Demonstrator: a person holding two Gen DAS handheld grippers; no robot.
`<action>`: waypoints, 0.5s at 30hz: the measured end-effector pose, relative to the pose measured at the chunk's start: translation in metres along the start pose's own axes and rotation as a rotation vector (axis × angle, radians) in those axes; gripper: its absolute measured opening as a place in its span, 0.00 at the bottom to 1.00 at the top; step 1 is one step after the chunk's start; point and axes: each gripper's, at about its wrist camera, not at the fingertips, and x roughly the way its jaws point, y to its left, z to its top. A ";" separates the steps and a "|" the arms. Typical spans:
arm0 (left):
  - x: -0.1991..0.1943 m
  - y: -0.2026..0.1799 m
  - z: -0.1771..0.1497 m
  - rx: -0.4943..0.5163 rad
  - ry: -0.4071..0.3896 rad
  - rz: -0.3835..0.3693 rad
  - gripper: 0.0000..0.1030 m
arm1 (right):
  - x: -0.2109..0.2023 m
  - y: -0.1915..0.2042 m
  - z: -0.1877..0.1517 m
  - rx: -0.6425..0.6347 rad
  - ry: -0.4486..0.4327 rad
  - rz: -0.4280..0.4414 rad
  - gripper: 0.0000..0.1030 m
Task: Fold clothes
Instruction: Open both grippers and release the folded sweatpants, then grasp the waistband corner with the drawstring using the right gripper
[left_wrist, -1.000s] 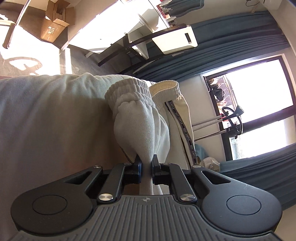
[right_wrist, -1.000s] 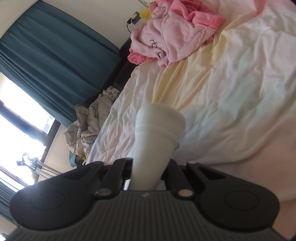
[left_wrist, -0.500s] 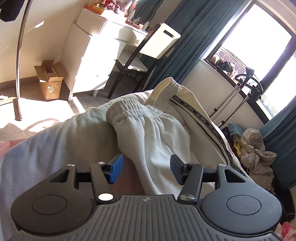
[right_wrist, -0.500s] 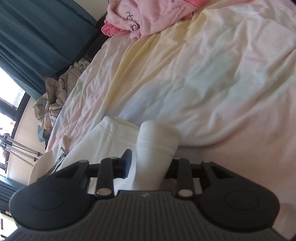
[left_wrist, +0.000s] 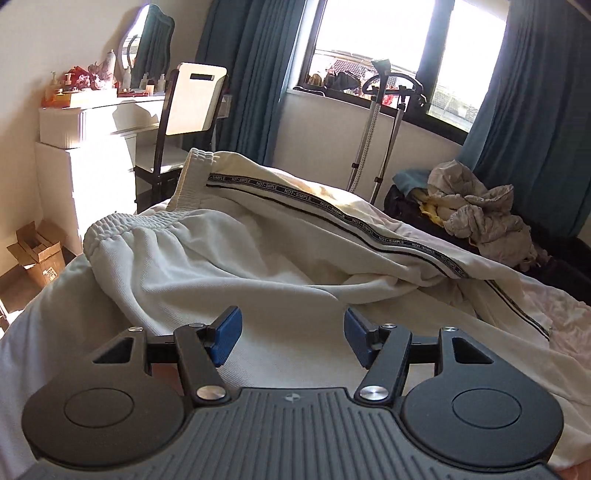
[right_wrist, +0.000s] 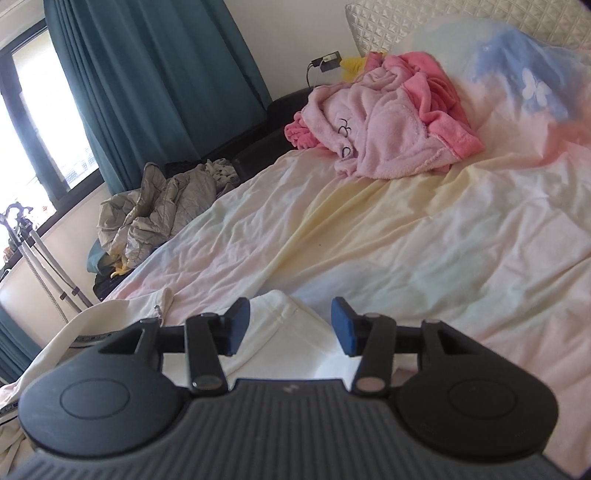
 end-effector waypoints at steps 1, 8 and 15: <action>0.004 -0.008 -0.004 0.026 0.010 -0.003 0.64 | 0.000 0.008 -0.002 -0.021 0.010 0.032 0.49; 0.023 -0.046 -0.019 0.116 0.059 -0.036 0.68 | 0.003 0.068 -0.029 -0.178 0.090 0.191 0.49; 0.044 -0.088 -0.033 0.190 0.056 -0.096 0.71 | 0.025 0.112 -0.055 -0.256 0.212 0.351 0.49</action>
